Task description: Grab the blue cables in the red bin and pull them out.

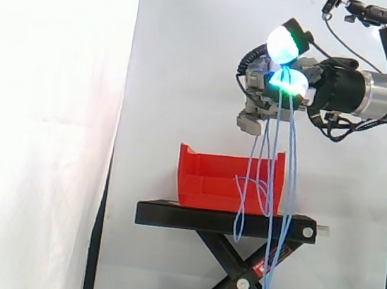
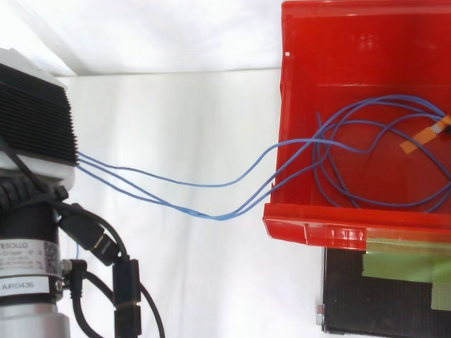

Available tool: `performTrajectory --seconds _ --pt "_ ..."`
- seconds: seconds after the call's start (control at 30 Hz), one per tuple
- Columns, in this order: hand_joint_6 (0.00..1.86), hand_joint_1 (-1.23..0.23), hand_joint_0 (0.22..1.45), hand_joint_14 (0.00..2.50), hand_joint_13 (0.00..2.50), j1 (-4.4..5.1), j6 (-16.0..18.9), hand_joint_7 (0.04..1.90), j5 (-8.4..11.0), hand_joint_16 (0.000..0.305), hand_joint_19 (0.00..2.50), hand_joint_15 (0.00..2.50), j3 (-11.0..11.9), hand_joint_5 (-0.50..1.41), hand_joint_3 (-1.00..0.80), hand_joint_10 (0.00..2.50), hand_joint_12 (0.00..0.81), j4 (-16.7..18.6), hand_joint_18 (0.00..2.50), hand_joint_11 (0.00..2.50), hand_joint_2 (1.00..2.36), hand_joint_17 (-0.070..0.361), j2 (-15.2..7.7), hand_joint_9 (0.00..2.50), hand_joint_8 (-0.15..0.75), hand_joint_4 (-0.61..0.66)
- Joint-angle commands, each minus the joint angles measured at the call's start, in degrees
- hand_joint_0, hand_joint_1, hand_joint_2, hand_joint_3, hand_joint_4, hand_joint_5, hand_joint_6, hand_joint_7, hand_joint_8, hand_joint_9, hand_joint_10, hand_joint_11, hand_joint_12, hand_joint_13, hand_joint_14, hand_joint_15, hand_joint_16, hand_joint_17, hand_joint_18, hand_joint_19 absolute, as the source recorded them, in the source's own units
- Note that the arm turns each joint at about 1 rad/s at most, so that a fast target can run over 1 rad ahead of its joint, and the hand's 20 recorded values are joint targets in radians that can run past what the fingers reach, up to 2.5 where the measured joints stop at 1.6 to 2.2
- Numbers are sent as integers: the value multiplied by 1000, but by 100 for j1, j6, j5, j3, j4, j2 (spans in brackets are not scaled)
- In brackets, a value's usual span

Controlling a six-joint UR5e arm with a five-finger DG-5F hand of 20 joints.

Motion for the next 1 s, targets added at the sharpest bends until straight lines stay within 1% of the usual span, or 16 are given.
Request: performTrajectory --seconds 0.0,0.1,0.2,0.4,0.47,0.53,0.73,0.9,0.97 --pt "454 -776 805 1790 1147 -1 9 680 0 41 1063 1227 0 1014 -1000 0 346 -3 858 1801 1000 93 -3 1232 273 267" --pt "355 -813 858 1763 1138 -1 0 727 0 40 1064 1247 0 994 -1000 2 336 -3 846 1802 1000 91 -3 1218 281 271" --pt "300 -813 871 1756 1137 8 0 760 0 40 1066 1250 0 986 -977 1 332 -3 835 1802 1001 91 6 1205 268 262" --pt "195 -817 885 1757 1119 -1 0 818 0 41 1079 1256 0 970 -914 1 335 5 820 1809 1005 92 -3 1180 269 254" --pt "104 -818 889 1760 1111 -1 9 860 0 41 1071 1237 0 967 -930 2 340 5 810 1790 1003 92 6 1165 267 254" --pt "52 -816 878 1745 1109 -1 9 879 0 41 1081 1257 0 962 -982 1 339 5 803 1794 1000 92 -3 1159 268 256" --pt "45 -837 870 1734 1100 -1 9 875 -9 41 1083 1257 0 949 -1000 1 335 5 791 1791 1000 92 -3 1147 269 259" --pt "67 -874 873 1719 1098 -27 17 876 -17 41 1072 1257 0 935 -1000 0 340 14 783 1774 1000 93 6 1135 267 272" --pt "84 -890 870 1718 1098 -36 17 864 -26 41 1075 1254 0 929 -1000 0 340 14 781 1803 1000 92 6 1129 267 269"
